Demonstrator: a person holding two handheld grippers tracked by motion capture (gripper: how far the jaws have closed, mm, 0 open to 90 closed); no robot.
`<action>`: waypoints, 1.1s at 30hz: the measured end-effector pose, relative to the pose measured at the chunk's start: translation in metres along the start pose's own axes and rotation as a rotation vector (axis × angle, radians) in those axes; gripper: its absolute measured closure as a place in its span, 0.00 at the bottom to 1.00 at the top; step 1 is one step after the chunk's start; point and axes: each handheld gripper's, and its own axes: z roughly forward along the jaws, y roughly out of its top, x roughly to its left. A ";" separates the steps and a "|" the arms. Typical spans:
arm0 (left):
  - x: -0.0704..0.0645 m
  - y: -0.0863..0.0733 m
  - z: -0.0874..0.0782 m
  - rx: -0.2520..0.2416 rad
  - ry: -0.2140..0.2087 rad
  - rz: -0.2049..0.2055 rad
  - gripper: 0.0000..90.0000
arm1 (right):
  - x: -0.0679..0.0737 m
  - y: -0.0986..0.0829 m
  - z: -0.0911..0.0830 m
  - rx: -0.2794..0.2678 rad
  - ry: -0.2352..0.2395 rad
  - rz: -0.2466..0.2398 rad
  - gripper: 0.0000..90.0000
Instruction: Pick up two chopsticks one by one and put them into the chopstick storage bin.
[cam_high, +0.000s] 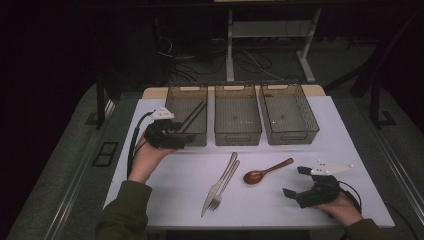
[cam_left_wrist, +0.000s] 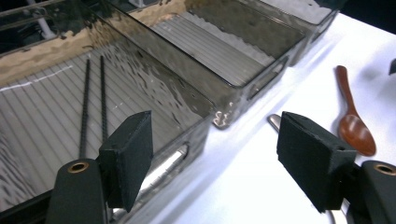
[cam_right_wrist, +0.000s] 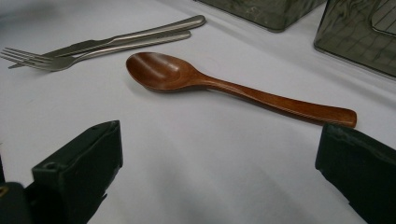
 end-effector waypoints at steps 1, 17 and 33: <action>-0.002 -0.004 0.000 -0.012 -0.007 -0.004 0.29 | 0.000 0.000 0.000 -0.002 -0.001 0.000 0.00; -0.033 -0.046 -0.009 -0.021 -0.038 0.002 0.26 | -0.001 0.000 0.001 -0.004 -0.002 -0.005 0.00; -0.048 -0.085 -0.015 -0.042 -0.078 0.020 0.22 | 0.000 0.000 0.001 -0.002 0.000 -0.007 0.00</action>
